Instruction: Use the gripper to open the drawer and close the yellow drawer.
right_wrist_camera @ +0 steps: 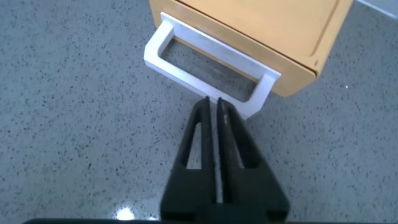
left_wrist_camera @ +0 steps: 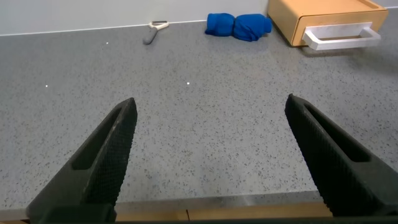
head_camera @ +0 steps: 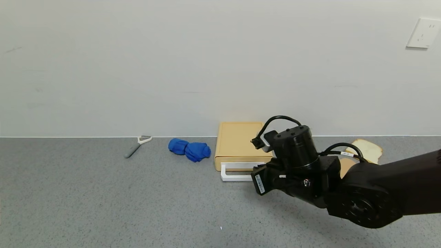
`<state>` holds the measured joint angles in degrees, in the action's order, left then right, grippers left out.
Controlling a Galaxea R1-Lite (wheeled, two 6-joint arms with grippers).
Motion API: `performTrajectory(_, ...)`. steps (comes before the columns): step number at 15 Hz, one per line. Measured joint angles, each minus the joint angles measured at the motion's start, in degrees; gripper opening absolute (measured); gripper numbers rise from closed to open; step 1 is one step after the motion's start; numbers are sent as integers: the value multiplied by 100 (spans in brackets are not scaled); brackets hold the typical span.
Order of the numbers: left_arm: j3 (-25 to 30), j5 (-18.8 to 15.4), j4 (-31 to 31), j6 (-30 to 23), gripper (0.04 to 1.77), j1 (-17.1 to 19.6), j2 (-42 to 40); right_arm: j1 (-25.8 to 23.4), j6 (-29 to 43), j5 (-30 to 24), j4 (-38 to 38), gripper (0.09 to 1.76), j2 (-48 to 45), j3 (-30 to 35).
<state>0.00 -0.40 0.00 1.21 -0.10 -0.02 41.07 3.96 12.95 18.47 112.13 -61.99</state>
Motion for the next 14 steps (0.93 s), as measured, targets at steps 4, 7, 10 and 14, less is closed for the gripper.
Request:
performTrajectory(4,0,5,0,0,172,0,0,-133,-33,-617,40,88,-466,425)
performTrajectory(7,0,2,0,0,172,0,0,-414,-201,-1319,35,114,-896,728)
performTrajectory(10,0,2,0,0,172,0,0,-657,-323,-1553,38,133,-1359,1075)
performTrajectory(14,0,5,0,2,172,0,0,-898,-308,-1564,13,148,-2122,1618)
